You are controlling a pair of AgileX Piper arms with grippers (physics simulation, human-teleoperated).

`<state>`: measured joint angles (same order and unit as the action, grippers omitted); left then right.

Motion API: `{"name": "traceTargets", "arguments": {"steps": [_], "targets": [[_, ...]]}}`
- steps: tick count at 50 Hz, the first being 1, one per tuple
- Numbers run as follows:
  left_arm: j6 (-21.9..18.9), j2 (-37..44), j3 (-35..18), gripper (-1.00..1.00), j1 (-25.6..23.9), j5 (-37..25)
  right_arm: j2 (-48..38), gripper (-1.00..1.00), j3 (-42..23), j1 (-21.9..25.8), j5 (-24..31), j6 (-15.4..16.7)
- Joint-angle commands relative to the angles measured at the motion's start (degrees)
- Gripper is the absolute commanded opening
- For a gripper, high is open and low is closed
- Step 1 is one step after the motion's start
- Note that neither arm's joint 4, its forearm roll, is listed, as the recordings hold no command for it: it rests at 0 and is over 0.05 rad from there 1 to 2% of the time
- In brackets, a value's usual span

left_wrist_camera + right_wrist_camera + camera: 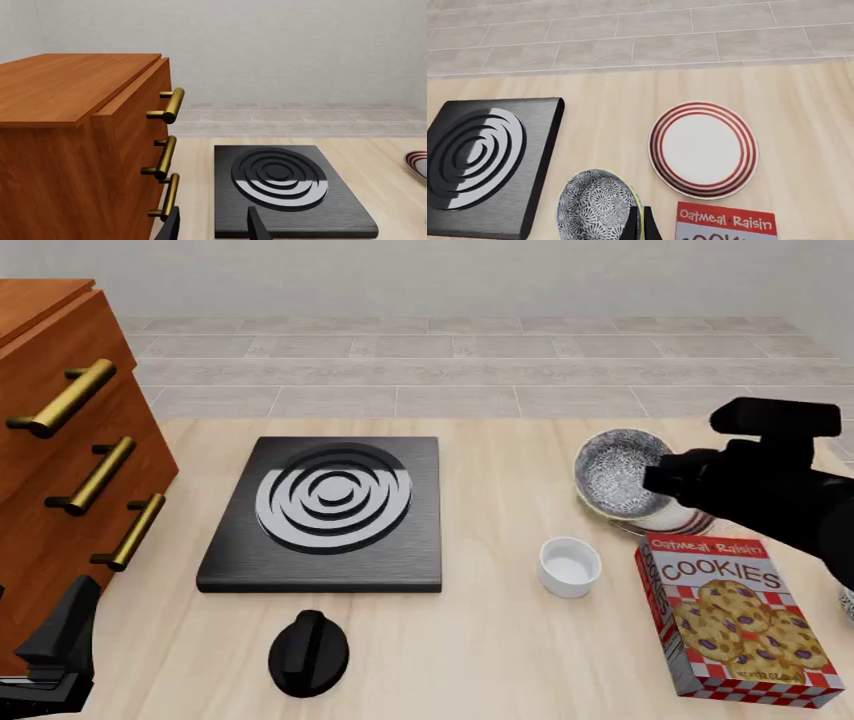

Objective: Pick the akita bowl next to the ramekin and place it on the plate.

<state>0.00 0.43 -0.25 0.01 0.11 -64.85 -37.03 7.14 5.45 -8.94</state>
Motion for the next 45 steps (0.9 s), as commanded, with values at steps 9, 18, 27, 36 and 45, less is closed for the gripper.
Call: {"name": "traceTargets", "arguments": {"steps": [9,18,27,36,45], "targets": [[-0.01,-0.01,0.0,1.0,-0.02,0.0,-2.35,-1.0,-0.88,-5.28,-2.23,0.94],[0.0,0.0,0.0,1.0,0.0,0.0,-4.08,-1.0,-0.86,-7.22,-3.92,1.18],[-0.01,0.0,0.0,1.0,-0.01,0.0,-5.74,-1.0,-0.73,-8.26,-5.34,1.79],[0.0,0.0,0.0,1.0,0.0,0.0,-6.65,-1.0,-1.24,-9.3,-6.0,2.08],[-0.01,0.0,0.0,1.0,0.01,0.0,-7.88,-1.0,-1.01,-10.22,-7.2,2.51]]}}
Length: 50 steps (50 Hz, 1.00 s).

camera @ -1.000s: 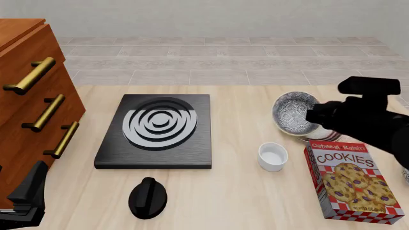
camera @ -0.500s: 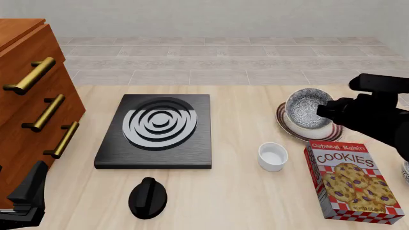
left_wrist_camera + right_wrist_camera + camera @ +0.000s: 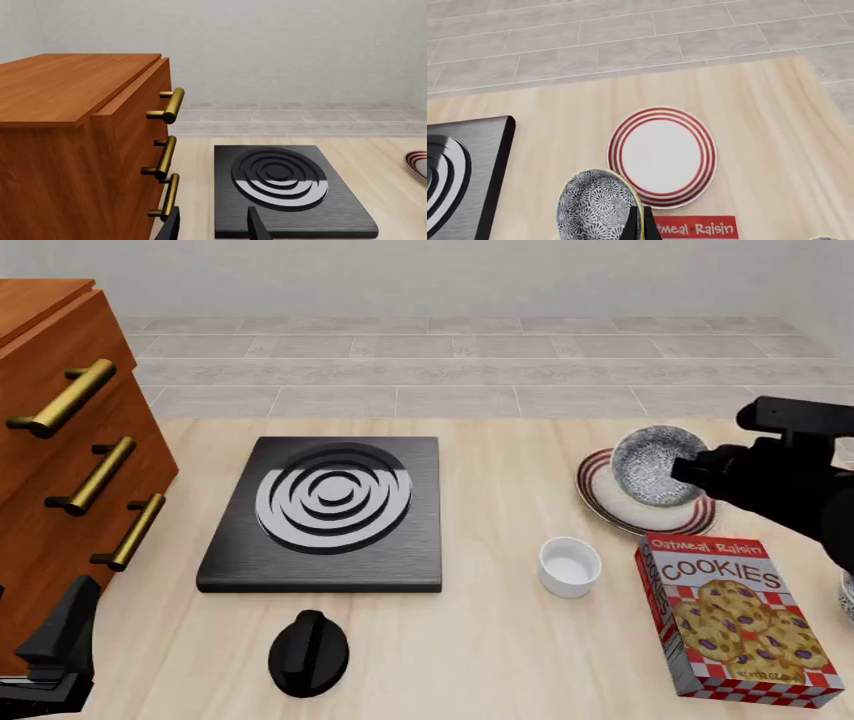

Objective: Pick the akita bowl next to the ramekin and place it on the plate.

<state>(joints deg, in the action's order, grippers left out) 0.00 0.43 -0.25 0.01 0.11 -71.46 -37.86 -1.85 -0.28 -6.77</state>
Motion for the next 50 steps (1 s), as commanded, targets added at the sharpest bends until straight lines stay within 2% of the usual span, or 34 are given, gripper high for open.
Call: {"name": "traceTargets", "arguments": {"steps": [1,50], "targets": [[0.0,0.0,0.0,1.0,0.0,0.0,-1.44,-1.0,-0.13,-1.36,-1.61,0.35],[0.01,0.0,0.0,1.0,0.01,0.0,-11.87,-1.0,-1.34,-4.98,-9.24,2.58]]}}
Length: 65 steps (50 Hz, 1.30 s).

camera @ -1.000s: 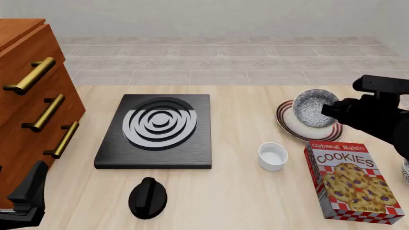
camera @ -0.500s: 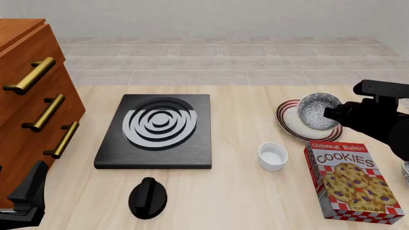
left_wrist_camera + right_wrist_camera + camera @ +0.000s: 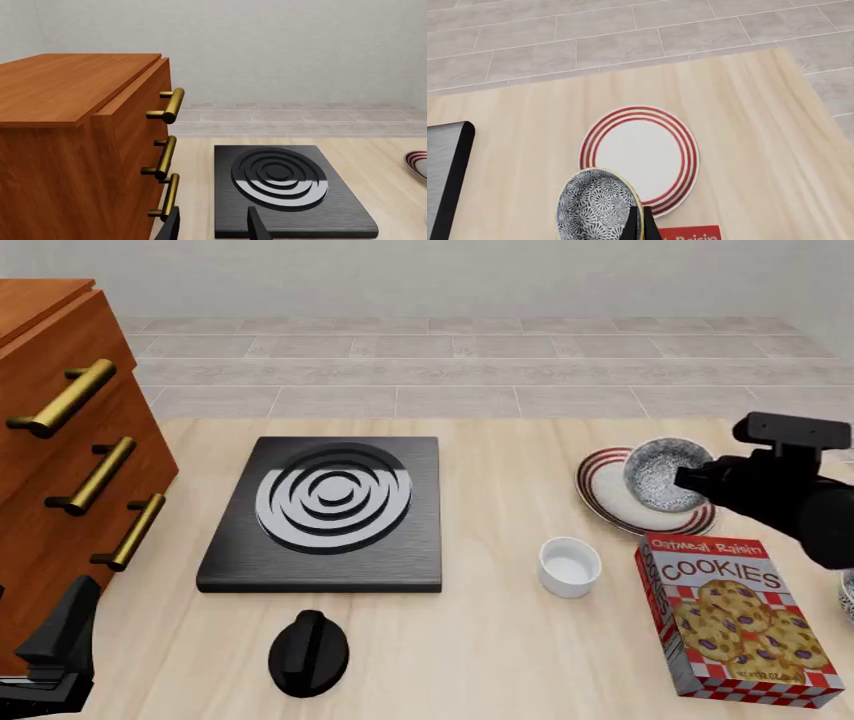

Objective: Pick the akita bowl next to the ramekin and place it on the plate.

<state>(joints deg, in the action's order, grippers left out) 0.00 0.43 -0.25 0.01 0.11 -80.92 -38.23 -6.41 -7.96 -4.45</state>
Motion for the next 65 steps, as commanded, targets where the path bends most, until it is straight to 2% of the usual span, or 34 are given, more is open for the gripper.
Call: {"name": "traceTargets", "arguments": {"steps": [1,65], "targets": [[0.01,-0.01,0.0,1.0,0.0,0.0,-2.71,-1.0,-1.05,-0.35,-1.73,0.27],[0.0,0.01,0.0,1.0,0.0,0.0,-13.71,-1.0,-7.95,-1.57,-4.76,2.86]]}}
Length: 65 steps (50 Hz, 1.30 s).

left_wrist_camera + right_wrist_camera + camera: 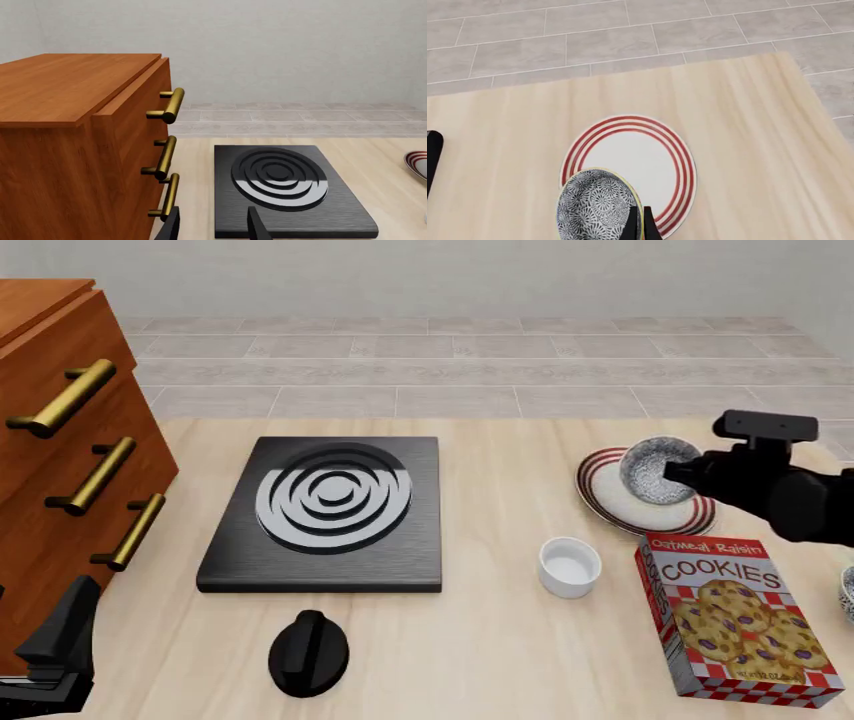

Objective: Pick the akita bowl next to the ramekin and place it on the plate.

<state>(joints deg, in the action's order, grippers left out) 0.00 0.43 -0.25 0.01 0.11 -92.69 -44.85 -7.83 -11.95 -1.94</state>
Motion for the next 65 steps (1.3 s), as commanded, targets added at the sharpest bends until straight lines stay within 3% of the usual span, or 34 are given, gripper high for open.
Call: {"name": "traceTargets", "arguments": {"steps": [1,65], "targets": [[0.0,0.01,0.0,1.0,0.0,0.0,-2.15,-1.0,-1.49,-0.16,-0.8,0.33],[0.0,0.13,0.0,1.0,-0.02,0.0,-12.0,-1.0,-6.3,-0.99,-3.47,2.44]]}}
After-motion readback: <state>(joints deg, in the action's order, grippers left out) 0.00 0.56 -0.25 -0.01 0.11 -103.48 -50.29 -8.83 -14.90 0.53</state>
